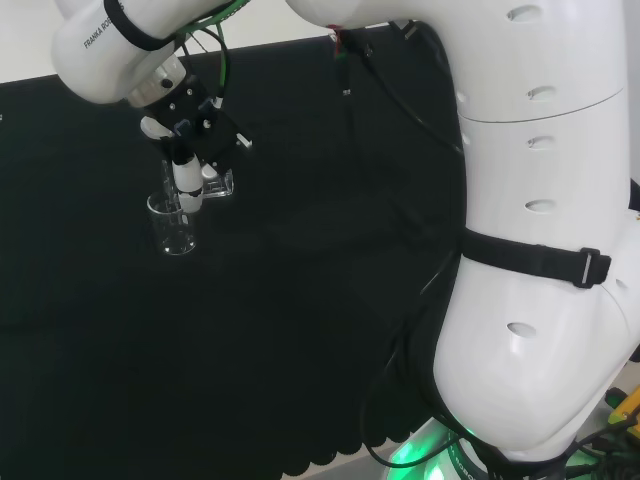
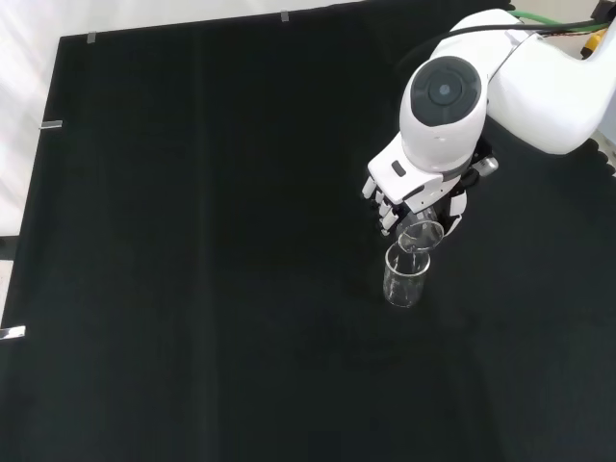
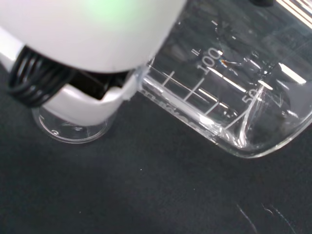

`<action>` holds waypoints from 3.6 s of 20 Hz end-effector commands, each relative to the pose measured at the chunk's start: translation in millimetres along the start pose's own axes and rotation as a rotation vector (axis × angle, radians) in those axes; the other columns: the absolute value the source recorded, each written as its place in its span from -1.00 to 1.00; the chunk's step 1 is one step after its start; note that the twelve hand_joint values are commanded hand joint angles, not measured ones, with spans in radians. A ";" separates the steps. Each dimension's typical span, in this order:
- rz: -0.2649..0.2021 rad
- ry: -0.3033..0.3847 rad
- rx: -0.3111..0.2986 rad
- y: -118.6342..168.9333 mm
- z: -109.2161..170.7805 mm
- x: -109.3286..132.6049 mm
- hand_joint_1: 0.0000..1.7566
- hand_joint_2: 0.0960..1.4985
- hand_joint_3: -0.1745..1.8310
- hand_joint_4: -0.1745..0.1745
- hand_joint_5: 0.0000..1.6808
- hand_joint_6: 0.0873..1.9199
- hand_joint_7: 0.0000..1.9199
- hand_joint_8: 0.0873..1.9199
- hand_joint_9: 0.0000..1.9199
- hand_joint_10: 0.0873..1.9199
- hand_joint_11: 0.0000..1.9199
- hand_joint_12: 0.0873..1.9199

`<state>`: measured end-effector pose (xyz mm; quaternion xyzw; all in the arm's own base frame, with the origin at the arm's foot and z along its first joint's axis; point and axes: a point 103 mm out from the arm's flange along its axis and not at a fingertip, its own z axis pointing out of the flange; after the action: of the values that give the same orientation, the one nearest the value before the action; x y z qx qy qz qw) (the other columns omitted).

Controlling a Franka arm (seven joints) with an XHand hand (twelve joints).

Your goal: Pour the water from the handheld beaker into the one on the table.

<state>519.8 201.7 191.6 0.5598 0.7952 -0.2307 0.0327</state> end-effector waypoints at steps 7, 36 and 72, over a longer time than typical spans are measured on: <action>0.012 -0.032 0.012 1.1 -0.8 -0.6 0.51 -0.22 -0.26 -1.00 0.75 -0.85 0.66 -1.00 0.60 -1.00 0.12 -0.14; 0.024 -0.085 0.034 1.0 -7.0 0.4 0.51 -0.22 -0.26 -1.00 0.75 -0.85 0.66 -1.00 0.60 -1.00 0.12 -0.14; 0.028 -0.140 0.043 -0.7 -15.2 6.0 0.51 -0.22 -0.27 -1.00 0.74 -0.85 0.66 -1.00 0.60 -1.00 0.12 -0.15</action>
<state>520.6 210.6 202.9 0.5536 0.7792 -0.2839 0.0760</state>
